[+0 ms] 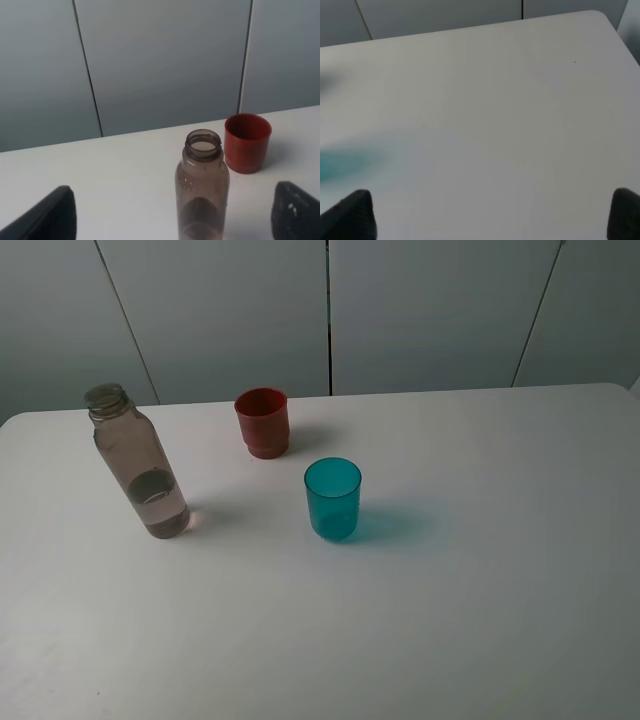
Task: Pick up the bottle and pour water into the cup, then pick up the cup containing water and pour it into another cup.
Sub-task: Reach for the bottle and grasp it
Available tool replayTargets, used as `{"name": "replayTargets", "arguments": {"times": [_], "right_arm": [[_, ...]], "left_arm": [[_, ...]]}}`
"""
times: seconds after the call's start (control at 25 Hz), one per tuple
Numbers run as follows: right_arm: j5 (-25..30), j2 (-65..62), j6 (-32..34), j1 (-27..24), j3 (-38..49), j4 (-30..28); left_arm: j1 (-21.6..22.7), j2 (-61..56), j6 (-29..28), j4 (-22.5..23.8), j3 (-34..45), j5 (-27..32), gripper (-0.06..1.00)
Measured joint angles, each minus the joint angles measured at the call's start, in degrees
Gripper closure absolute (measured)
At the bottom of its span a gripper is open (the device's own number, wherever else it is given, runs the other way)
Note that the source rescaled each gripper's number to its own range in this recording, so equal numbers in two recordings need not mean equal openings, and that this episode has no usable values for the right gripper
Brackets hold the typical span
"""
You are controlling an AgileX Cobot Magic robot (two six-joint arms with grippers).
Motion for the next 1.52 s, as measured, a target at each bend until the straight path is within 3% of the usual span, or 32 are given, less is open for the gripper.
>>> {"name": "replayTargets", "arguments": {"times": [0.24,0.4,0.48,0.72,1.0,1.2,1.52], "right_arm": [[0.0,0.0,0.0,0.0,0.0,0.0],[0.0,0.0,0.0,0.0,0.0,0.0],[0.0,0.0,0.0,0.0,0.0,0.0],[0.0,0.0,0.0,0.0,0.0,0.0],[0.0,0.0,0.0,0.0,0.0,0.0],[0.0,0.0,0.0,0.0,0.0,0.0],[0.0,0.0,0.0,0.0,0.0,0.0]], "left_arm": [[0.0,16.8,1.0,-6.0,0.0,-6.6,-0.06],[-0.6,26.5,1.0,-6.4,0.8,-9.1,-0.06],[-2.4,28.0,1.2,-5.7,2.9,-14.3,-0.06],[-7.5,28.5,1.5,-2.9,13.8,-39.1,-0.06],[-8.5,29.1,1.5,2.8,23.7,-53.7,-0.06],[-8.5,31.2,1.4,3.9,23.9,-62.8,-0.06],[-8.5,44.6,-0.4,11.9,24.0,-77.3,-0.06]]}}
